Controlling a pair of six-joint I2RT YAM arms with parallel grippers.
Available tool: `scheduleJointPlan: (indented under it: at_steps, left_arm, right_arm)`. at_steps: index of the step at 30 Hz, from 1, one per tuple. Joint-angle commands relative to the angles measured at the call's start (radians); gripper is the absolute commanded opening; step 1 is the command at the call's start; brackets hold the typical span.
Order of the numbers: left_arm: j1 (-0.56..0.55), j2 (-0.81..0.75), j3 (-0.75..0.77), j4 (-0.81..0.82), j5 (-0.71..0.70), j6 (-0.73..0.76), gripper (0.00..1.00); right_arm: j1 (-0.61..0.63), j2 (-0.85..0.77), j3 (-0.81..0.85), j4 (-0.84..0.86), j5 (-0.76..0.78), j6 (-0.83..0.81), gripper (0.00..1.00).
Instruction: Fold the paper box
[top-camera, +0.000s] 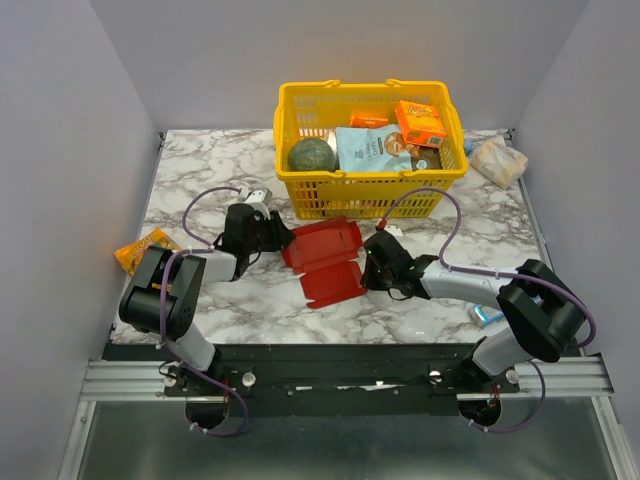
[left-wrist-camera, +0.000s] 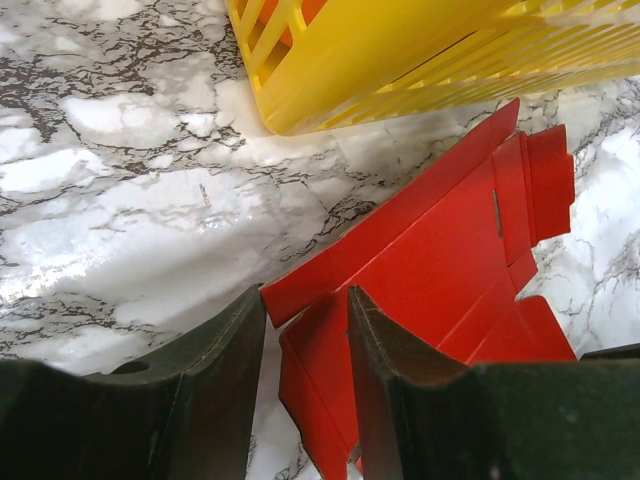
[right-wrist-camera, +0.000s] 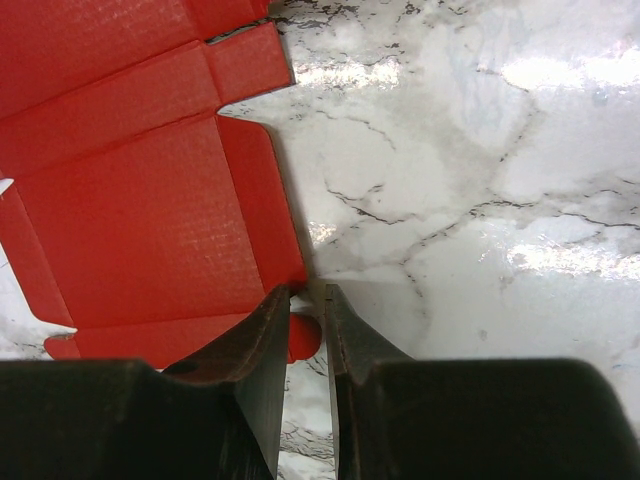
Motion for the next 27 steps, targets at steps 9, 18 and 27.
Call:
scheduleJointPlan:
  at_steps: [9,18,27]
  left_arm:
    - [0.003,-0.006,0.02,0.026,0.006,0.03,0.23]
    - [-0.015,-0.012,0.032,0.003,0.016,0.082,0.03]
    - [-0.162,-0.153,-0.032,-0.008,-0.116,0.263,0.0]
  right_arm:
    - [-0.005,0.02,0.014,-0.033,0.016,0.002,0.28]
    - [-0.005,0.017,0.01,-0.033,0.02,0.006,0.28]
    - [-0.007,-0.046,0.004,-0.041,0.019,0.046,0.39]
